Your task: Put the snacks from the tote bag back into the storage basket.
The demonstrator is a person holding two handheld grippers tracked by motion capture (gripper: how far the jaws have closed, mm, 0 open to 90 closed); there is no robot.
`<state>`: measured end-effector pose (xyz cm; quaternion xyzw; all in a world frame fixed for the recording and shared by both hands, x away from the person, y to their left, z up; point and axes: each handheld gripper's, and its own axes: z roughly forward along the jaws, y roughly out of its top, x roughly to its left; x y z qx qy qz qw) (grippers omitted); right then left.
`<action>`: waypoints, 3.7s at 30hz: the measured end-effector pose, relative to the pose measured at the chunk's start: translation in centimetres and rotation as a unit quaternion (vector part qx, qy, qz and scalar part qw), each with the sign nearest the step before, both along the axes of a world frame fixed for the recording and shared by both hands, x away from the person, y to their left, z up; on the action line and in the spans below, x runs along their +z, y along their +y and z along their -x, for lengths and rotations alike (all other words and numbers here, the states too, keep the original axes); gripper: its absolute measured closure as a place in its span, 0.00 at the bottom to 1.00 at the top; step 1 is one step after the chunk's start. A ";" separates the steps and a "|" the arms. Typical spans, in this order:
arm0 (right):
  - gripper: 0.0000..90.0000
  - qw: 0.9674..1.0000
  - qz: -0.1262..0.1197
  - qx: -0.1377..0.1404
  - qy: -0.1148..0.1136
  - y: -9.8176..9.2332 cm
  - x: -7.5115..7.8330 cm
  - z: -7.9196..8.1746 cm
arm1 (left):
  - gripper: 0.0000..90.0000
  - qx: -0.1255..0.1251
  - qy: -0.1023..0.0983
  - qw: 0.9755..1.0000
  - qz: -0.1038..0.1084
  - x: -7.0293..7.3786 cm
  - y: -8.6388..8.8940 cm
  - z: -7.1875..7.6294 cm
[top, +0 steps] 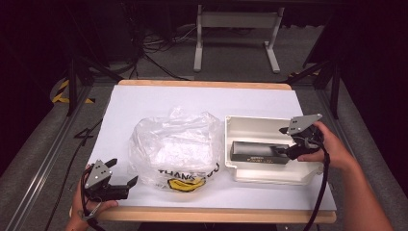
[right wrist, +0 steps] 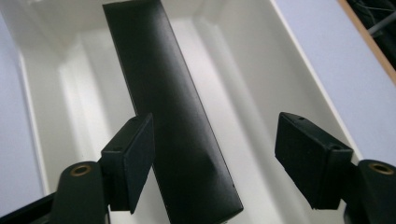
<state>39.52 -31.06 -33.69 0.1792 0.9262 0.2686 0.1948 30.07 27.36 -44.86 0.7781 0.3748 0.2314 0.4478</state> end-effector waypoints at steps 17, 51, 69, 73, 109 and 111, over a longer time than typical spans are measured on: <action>0.24 0.996 -0.034 -0.076 -0.040 -1.1 0.4 2.4 | 0.06 0.000 0.001 1.000 0.003 0.0 0.0 -0.1; 0.09 0.973 -0.101 -0.184 -0.099 -4.7 -0.8 7.1 | 0.06 -0.007 0.008 1.000 -0.002 -0.2 -0.2 0.0; 0.06 0.959 -0.135 -0.224 -0.110 -6.5 -2.8 9.2 | 0.06 -0.008 0.009 1.000 -0.003 -0.2 -0.3 0.0; 0.06 0.957 -0.138 -0.232 -0.111 -6.7 -3.4 9.5 | 0.06 -0.008 0.009 1.000 -0.002 -0.2 -0.3 0.0; 0.06 0.930 -0.201 -0.283 -0.119 -8.6 -8.8 11.3 | 0.06 -0.005 0.008 1.000 0.000 -0.3 -0.2 -0.1; 0.06 0.927 -0.216 -0.285 -0.116 -8.8 -9.3 11.3 | 0.06 -0.005 0.005 1.000 0.002 -0.3 -0.2 -0.1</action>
